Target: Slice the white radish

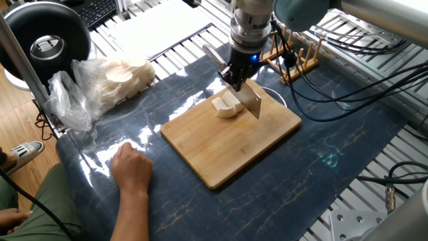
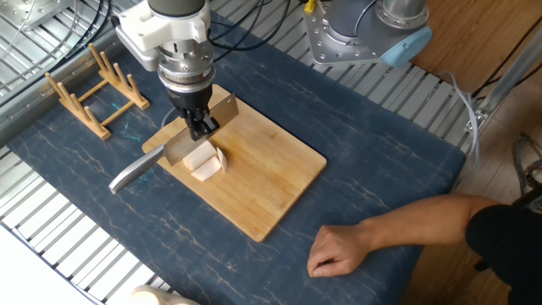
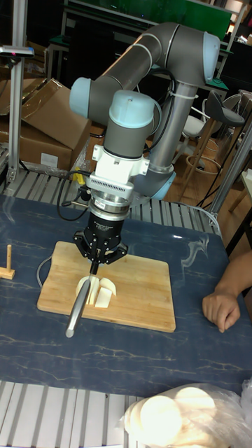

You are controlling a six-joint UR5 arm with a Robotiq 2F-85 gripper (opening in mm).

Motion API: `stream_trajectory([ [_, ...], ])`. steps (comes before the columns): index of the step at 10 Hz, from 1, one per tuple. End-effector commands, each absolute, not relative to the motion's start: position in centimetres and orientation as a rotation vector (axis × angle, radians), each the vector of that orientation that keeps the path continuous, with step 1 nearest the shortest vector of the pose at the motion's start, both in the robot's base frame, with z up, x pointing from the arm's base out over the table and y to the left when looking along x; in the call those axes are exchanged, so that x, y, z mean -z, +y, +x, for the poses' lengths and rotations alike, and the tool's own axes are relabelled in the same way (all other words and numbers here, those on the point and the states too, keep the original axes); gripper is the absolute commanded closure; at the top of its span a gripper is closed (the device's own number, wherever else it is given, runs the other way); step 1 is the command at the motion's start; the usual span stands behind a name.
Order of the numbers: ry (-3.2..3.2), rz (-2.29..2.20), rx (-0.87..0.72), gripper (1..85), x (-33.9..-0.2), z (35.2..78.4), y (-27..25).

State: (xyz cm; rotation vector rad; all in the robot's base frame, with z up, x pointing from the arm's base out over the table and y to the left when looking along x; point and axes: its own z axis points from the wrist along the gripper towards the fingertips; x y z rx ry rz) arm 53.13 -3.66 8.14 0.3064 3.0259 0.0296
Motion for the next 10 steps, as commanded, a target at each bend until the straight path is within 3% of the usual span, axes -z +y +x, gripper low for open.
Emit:
stream_trajectory([
  [1,3.013,0.31,-0.047,84.7,-8.07,53.32,-3.52],
  [10,2.986,0.302,-0.073,84.7,-7.74,53.68,-3.34],
])
